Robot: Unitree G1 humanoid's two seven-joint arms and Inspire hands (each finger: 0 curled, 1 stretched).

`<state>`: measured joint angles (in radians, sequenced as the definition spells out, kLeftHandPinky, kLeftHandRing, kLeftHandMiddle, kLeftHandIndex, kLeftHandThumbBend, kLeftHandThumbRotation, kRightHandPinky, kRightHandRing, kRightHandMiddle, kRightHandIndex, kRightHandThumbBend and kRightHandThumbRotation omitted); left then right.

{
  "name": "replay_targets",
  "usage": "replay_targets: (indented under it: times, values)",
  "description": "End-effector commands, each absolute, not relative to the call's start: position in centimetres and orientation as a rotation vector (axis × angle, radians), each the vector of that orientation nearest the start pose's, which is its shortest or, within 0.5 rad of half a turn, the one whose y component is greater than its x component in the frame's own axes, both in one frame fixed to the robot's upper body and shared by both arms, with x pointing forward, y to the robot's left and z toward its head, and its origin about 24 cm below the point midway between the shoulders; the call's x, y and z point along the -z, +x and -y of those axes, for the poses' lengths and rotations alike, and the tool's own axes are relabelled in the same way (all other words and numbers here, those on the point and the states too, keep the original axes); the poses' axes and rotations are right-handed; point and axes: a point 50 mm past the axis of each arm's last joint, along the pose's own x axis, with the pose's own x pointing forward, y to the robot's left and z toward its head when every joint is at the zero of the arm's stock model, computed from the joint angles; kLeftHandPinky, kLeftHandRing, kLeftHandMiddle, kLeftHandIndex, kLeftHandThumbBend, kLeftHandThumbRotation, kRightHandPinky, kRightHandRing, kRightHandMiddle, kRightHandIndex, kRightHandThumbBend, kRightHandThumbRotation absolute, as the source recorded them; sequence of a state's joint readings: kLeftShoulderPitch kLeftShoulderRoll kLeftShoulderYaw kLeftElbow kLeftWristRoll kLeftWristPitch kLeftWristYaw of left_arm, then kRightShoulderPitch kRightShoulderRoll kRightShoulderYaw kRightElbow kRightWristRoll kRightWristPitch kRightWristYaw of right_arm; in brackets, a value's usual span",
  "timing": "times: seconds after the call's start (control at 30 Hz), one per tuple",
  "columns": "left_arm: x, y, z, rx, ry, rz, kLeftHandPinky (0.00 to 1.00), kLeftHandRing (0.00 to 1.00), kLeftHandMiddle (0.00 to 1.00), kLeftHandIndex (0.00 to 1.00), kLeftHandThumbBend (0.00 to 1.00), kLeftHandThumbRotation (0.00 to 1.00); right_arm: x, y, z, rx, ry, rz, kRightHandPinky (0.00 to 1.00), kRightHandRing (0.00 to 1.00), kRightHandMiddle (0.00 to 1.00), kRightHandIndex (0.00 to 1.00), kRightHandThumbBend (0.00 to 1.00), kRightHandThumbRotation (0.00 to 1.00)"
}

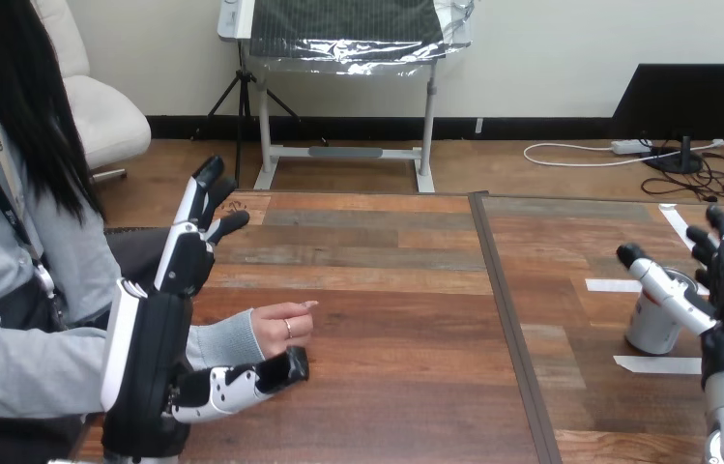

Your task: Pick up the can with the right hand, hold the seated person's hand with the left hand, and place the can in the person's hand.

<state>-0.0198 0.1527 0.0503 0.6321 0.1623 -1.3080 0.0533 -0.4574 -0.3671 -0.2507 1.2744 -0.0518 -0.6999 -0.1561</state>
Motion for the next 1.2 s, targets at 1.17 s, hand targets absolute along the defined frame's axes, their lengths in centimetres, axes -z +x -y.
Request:
replay_targets:
  times: [1.17]
  values:
    - [-4.3,20.7,-18.1,0.122,0.239,0.785,0.84,0.94,0.98,0.95,1.0,0.63,1.9,28.2,29.1,0.377,-0.309,-0.231,0.9,0.9,0.89,0.95,0.97,0.51]
